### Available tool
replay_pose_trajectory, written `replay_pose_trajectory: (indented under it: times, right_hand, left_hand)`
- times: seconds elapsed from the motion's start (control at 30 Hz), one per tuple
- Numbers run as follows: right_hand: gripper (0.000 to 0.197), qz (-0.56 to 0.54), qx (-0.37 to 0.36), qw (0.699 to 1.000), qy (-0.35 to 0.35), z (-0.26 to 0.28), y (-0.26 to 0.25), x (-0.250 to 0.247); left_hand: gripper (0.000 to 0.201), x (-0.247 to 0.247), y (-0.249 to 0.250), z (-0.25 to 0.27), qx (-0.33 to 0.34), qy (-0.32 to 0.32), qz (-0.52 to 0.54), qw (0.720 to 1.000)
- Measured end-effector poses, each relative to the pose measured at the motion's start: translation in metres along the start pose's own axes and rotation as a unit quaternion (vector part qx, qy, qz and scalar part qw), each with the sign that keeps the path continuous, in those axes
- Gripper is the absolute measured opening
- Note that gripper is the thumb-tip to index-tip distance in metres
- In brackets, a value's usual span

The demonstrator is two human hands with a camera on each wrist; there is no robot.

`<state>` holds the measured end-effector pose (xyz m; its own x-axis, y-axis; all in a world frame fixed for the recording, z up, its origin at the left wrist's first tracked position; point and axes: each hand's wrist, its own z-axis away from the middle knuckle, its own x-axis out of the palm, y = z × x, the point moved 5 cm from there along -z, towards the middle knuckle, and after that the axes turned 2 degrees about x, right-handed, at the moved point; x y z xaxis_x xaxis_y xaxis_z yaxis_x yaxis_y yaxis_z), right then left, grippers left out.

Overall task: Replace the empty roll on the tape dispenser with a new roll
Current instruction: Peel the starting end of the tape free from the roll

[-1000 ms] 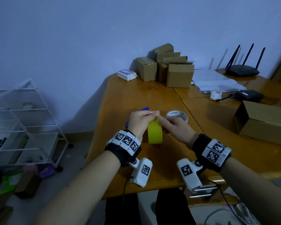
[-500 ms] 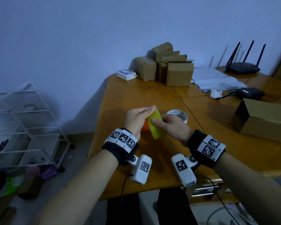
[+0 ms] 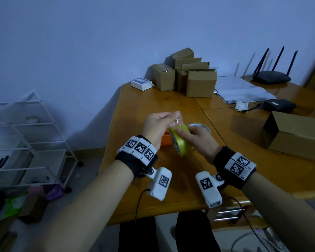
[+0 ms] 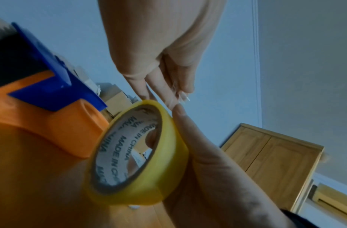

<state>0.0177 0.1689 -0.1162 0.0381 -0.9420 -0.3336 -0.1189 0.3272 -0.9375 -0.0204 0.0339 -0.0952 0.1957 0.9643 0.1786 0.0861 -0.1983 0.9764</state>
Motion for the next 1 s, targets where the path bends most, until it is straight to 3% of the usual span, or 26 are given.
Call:
replay_pose_trajectory:
  times: [0.1, 0.23, 0.37, 0.57, 0.8, 1.0]
  right_hand:
    - [0.017, -0.022, 0.019, 1.000, -0.013, 0.000, 0.004, 0.004]
    - [0.027, -0.027, 0.044, 0.998, -0.019, -0.001, 0.009, 0.009]
    - [0.019, -0.005, 0.044, 0.999, -0.016, 0.002, 0.008, 0.009]
    - [0.024, 0.002, 0.047, 0.999, -0.015, 0.004, 0.009, 0.007]
    - [0.014, 0.024, 0.047, 0.999, -0.009, 0.002, 0.009, 0.001]
    - [0.017, 0.057, 0.030, 0.998, 0.003, 0.001, 0.010, 0.001]
  left_hand:
    - [0.018, -0.007, 0.002, -0.002, 0.000, 0.009, 0.004, 1.000]
    - [0.014, -0.013, 0.001, -0.001, -0.006, 0.012, 0.007, 1.000]
    - [0.014, -0.018, 0.000, -0.001, -0.005, 0.012, 0.006, 1.000]
    - [0.017, -0.019, -0.003, -0.002, -0.010, 0.013, 0.028, 0.999]
    - [0.020, -0.017, -0.003, -0.001, 0.007, 0.021, 0.005, 1.000]
    - [0.016, -0.014, -0.003, 0.002, -0.008, -0.003, 0.024, 1.000]
